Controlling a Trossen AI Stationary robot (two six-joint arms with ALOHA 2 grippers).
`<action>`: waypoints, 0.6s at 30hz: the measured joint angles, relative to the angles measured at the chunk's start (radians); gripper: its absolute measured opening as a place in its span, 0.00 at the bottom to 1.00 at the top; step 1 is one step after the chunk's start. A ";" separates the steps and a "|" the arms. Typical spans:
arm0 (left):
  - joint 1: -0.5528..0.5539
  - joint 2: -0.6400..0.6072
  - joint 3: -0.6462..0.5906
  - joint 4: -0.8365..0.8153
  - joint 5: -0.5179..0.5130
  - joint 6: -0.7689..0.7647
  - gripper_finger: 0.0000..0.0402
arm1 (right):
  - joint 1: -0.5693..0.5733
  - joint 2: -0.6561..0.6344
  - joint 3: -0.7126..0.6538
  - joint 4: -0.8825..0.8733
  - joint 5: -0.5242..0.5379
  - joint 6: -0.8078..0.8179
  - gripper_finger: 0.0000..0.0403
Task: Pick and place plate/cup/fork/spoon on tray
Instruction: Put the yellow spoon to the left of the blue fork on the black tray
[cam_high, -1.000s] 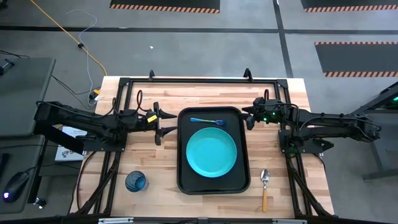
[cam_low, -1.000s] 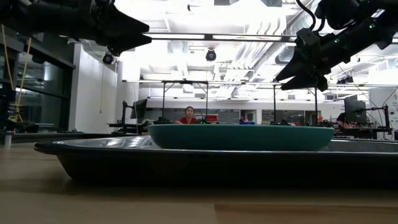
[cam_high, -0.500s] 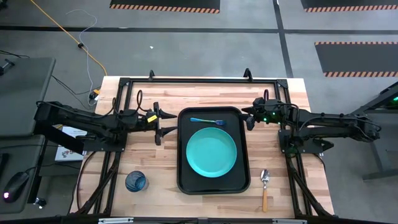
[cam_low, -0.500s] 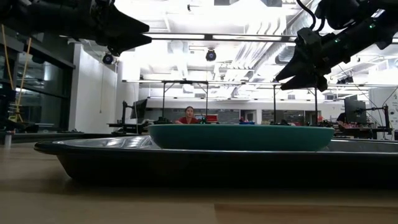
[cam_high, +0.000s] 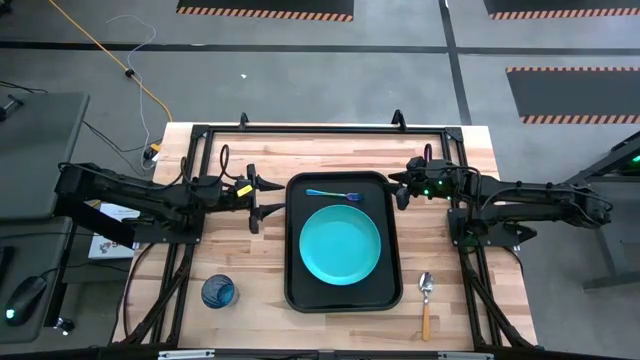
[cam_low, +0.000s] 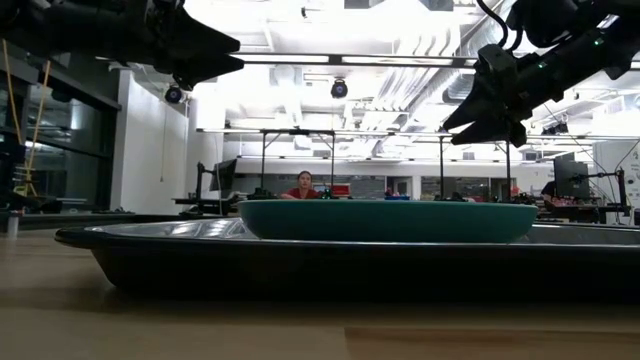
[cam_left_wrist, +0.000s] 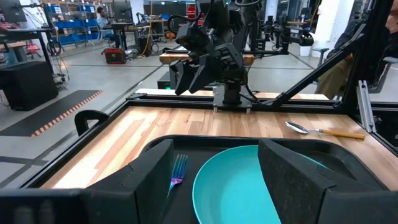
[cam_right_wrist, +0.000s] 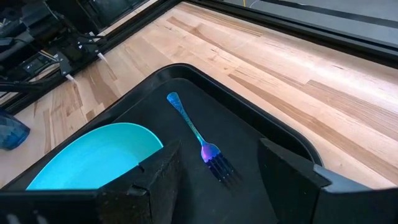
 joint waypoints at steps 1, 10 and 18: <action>0.000 0.000 0.000 0.000 0.000 0.000 0.56 | 0.000 0.000 0.000 0.000 0.000 0.000 0.50; 0.000 0.000 0.000 0.000 0.000 0.000 0.56 | 0.000 0.000 0.000 0.000 -0.004 0.001 0.50; 0.000 0.000 0.000 0.000 0.000 0.000 0.56 | 0.013 0.000 0.000 0.001 -0.390 0.061 0.50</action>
